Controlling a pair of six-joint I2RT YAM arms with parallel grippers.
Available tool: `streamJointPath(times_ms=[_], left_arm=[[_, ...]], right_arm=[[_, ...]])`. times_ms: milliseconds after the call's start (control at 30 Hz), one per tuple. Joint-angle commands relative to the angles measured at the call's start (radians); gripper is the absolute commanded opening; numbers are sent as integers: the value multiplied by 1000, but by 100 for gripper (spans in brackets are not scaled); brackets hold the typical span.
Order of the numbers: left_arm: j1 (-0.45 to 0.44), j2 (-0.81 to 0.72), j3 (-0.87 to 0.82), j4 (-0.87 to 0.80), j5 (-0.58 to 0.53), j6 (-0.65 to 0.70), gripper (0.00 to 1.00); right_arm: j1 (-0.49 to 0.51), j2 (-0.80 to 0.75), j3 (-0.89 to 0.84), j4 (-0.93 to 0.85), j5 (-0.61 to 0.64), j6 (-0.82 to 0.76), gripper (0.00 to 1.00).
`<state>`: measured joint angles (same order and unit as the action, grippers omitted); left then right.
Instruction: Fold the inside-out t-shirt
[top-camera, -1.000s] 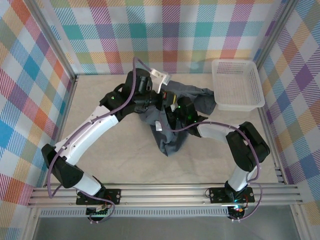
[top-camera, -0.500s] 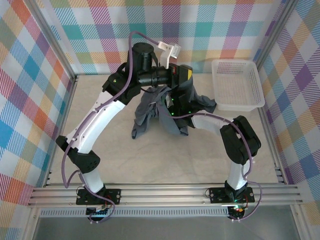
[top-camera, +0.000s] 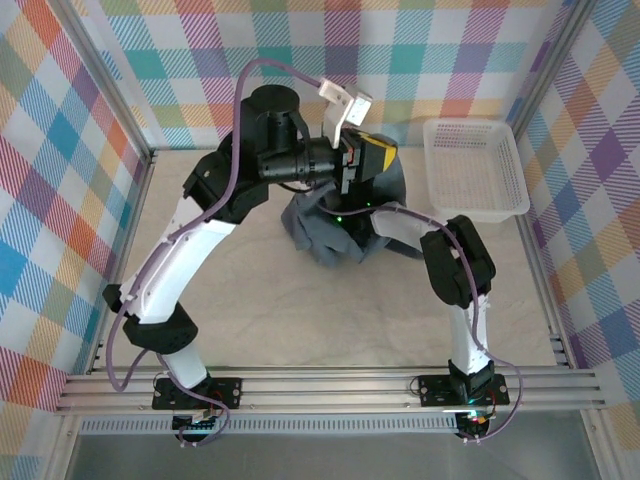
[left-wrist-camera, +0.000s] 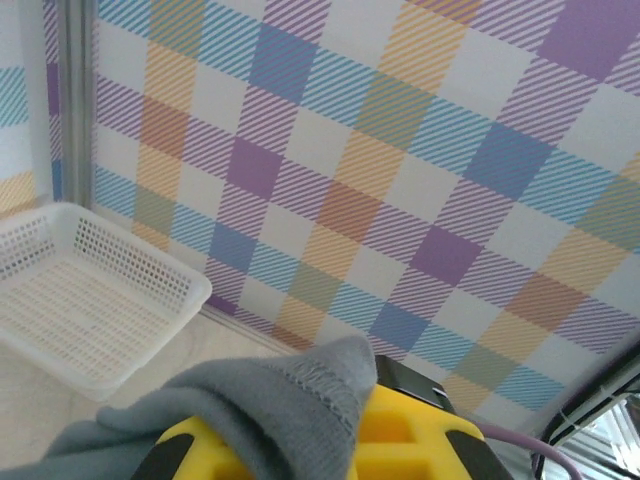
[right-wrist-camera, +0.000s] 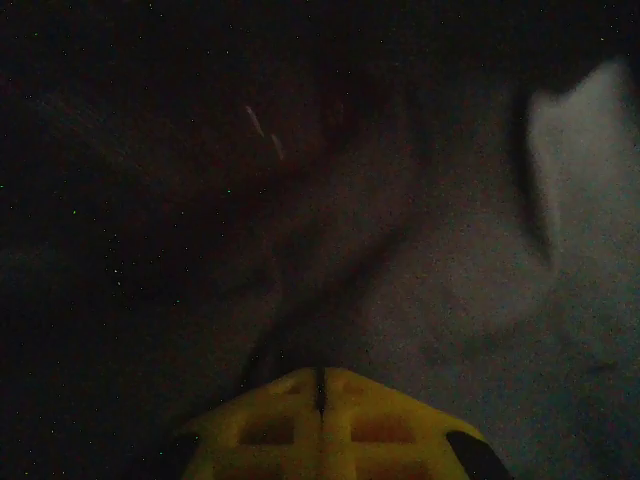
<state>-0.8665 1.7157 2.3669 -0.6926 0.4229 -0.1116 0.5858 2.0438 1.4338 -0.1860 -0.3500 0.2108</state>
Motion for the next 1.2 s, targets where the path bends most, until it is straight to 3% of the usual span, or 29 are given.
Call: streamJointPath(times_ms=[0, 167, 333, 433, 567, 733, 833, 1033, 1100, 1167], left_arm=[[-12, -88, -33, 20, -75, 123, 0], [-14, -149, -92, 74, -78, 165, 0], [-27, -181, -68, 92, -68, 203, 0], [-34, -180, -18, 18, -143, 275, 0], [-37, -181, -6, -47, -258, 381, 0], [-56, -169, -2, -97, -325, 474, 0], [-76, -158, -1, -118, -359, 502, 0], [-80, -140, -3, -111, -400, 515, 0], [-80, -126, -2, -97, -473, 522, 0], [-80, -99, 7, -88, -602, 524, 0]], right_arm=[[-1, -122, 17, -30, -84, 49, 2], [-18, -152, 33, -56, -2, 98, 4], [-14, 18, 145, -330, 121, 14, 10], [2, 34, 169, -453, 243, 10, 24], [3, -3, 198, -595, 305, 44, 70], [9, 107, 252, -798, 261, 39, 85], [33, 183, 220, -830, 310, 23, 89], [62, 261, 166, -813, 251, -7, 89], [73, 248, 145, -789, 192, -17, 74], [74, 195, 118, -743, 117, -14, 47]])
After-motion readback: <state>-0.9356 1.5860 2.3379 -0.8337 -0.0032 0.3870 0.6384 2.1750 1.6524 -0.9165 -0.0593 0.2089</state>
